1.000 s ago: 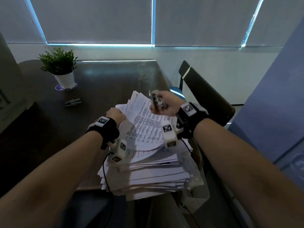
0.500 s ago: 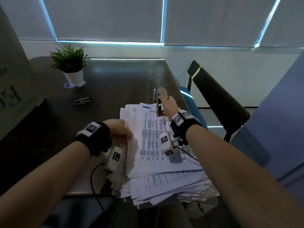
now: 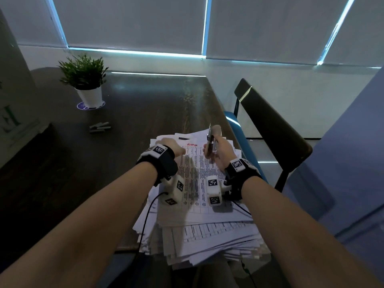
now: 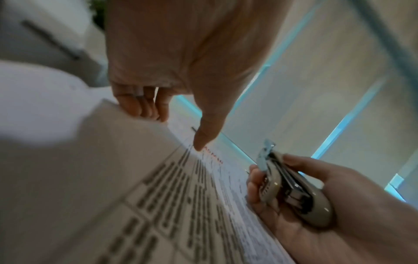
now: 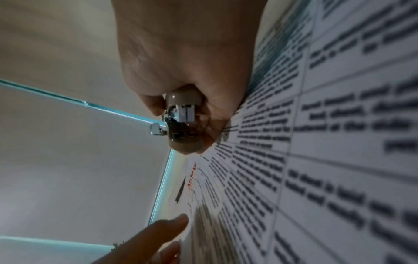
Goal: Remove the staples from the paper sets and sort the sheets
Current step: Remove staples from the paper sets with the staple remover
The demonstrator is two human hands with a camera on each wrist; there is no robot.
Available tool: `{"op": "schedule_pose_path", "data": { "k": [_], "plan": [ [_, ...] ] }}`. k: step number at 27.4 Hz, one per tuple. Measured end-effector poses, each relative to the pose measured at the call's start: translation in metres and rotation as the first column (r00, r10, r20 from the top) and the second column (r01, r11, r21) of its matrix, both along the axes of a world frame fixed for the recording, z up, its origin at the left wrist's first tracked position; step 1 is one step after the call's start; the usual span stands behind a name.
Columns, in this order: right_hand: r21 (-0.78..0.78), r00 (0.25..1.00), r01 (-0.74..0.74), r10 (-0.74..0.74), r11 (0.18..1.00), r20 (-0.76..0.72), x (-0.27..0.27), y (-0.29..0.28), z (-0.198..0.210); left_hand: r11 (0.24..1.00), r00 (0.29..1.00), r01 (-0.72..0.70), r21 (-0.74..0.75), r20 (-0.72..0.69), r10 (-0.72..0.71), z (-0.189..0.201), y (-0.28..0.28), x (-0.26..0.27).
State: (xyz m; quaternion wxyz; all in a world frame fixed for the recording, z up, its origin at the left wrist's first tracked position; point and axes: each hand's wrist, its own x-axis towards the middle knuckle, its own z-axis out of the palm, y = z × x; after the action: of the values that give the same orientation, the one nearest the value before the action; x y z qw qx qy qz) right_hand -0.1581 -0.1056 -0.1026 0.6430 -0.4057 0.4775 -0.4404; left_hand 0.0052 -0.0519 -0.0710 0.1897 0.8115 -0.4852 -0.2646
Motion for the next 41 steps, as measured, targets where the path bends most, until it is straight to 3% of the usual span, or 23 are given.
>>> {"op": "schedule_pose_path", "data": {
  "k": [5,8,11,13,14,17,19,22,23,26,29,31,34,37,41],
  "plan": [
    [-0.053,0.993,-0.08,0.076,0.995,-0.085,0.003,0.005,0.013,0.99,0.968,-0.097,-0.101,-0.241,0.07,-0.002,0.001,0.006],
    [-0.111,0.972,-0.154,0.13,0.982,-0.195,0.006,0.008,0.029,0.961,0.957,-0.12,-0.247,-0.286,0.046,0.003,0.008,0.002],
    [-0.168,0.913,-0.268,0.195,0.949,-0.358,0.005,0.013,0.05,0.974,0.965,-0.058,-0.219,-0.261,-0.001,0.01,0.015,0.001],
    [-0.161,0.81,-0.393,0.258,0.905,-0.526,0.002,0.015,0.062,0.992,0.98,0.079,-0.103,-0.173,-0.096,0.014,0.023,0.007],
    [-0.138,0.722,-0.463,0.283,0.875,-0.632,-0.001,0.016,0.066,0.988,0.984,0.149,-0.05,-0.093,-0.153,0.016,0.028,0.011],
    [-0.012,0.342,-0.624,0.26,0.781,-0.903,-0.003,0.021,0.065,0.965,0.938,0.238,0.108,0.232,-0.257,0.012,0.039,0.022],
    [0.054,0.258,-0.672,0.301,0.739,-0.918,0.0,0.029,0.056,0.943,0.861,0.301,0.144,0.383,-0.333,0.001,0.038,0.022],
    [0.066,0.169,-0.749,0.287,0.659,-0.943,0.006,0.042,0.045,0.885,0.807,0.378,0.272,0.371,-0.459,-0.015,0.034,0.018],
    [0.048,0.15,-0.771,0.255,0.635,-0.955,0.008,0.045,0.043,0.885,0.82,0.352,0.304,0.355,-0.449,-0.02,0.035,0.018],
    [-0.029,0.196,-0.798,0.214,0.602,-0.957,0.016,0.051,0.039,0.891,0.851,0.326,0.317,0.311,-0.423,-0.029,0.034,0.026],
    [-0.03,0.164,-0.83,0.193,0.557,-0.967,0.022,0.054,0.034,0.858,0.847,0.414,0.303,0.217,-0.485,-0.03,0.031,0.045],
    [-0.022,0.153,-0.829,0.189,0.558,-0.97,0.024,0.052,0.029,0.886,0.873,0.385,0.259,0.21,-0.44,-0.027,0.033,0.064],
    [-0.016,0.172,-0.804,0.207,0.594,-0.963,0.025,0.047,0.03,0.962,0.95,0.265,0.066,0.154,-0.272,-0.023,0.039,0.084],
    [-0.011,0.181,-0.794,0.218,0.608,-0.959,0.028,0.043,0.037,0.945,0.958,0.286,-0.156,0.075,-0.277,-0.016,0.04,0.072],
    [0.009,0.103,-0.829,0.168,0.559,-0.98,0.03,0.043,0.04,0.912,0.953,0.293,-0.289,0.005,-0.304,-0.009,0.04,0.048]
  ]
}}
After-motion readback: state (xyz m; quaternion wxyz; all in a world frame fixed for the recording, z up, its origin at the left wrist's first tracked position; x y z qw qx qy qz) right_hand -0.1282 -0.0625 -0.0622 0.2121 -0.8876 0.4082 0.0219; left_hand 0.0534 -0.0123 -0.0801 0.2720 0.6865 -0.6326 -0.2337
